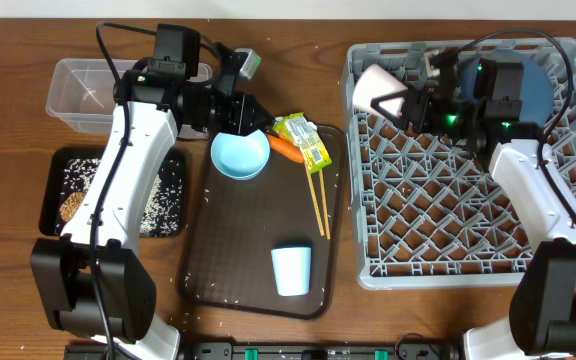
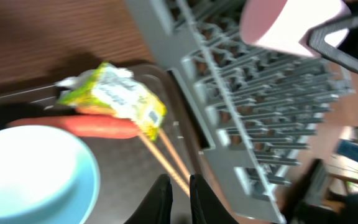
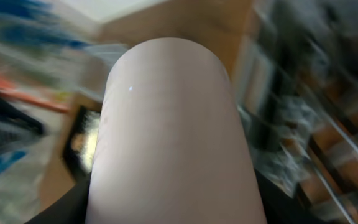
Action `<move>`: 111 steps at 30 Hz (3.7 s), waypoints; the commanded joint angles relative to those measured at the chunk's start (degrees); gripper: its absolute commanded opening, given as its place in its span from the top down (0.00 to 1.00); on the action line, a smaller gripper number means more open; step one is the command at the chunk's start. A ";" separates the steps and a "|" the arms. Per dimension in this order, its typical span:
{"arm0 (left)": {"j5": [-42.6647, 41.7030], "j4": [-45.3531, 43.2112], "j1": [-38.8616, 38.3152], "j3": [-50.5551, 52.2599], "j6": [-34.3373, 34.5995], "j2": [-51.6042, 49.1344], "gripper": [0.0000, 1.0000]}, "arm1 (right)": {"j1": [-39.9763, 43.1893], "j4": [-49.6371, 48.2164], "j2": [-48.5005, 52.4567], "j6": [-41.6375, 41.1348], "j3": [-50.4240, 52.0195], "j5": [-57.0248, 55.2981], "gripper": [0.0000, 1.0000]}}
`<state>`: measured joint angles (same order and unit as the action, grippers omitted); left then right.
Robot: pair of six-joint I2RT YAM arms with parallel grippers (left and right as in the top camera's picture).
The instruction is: Sort waste into correct bins and load items into the dishwasher rack
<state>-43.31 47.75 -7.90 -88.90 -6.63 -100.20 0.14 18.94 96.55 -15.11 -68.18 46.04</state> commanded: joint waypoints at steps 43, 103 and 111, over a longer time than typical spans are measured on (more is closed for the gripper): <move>14.47 -0.28 0.15 7.43 0.46 0.22 0.87 | -2.40 18.82 10.71 4.90 -22.29 -47.10 0.82; 14.45 -0.31 0.15 7.43 0.48 0.22 0.87 | -2.69 10.69 14.14 3.37 -22.64 -48.39 0.24; 14.45 -0.26 0.15 7.43 0.48 0.22 0.87 | -2.69 14.64 14.14 3.39 -22.64 -48.39 0.40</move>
<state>-29.56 47.51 -7.90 -82.08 -6.22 -100.20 -2.33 32.36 110.28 -11.53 -89.32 -1.98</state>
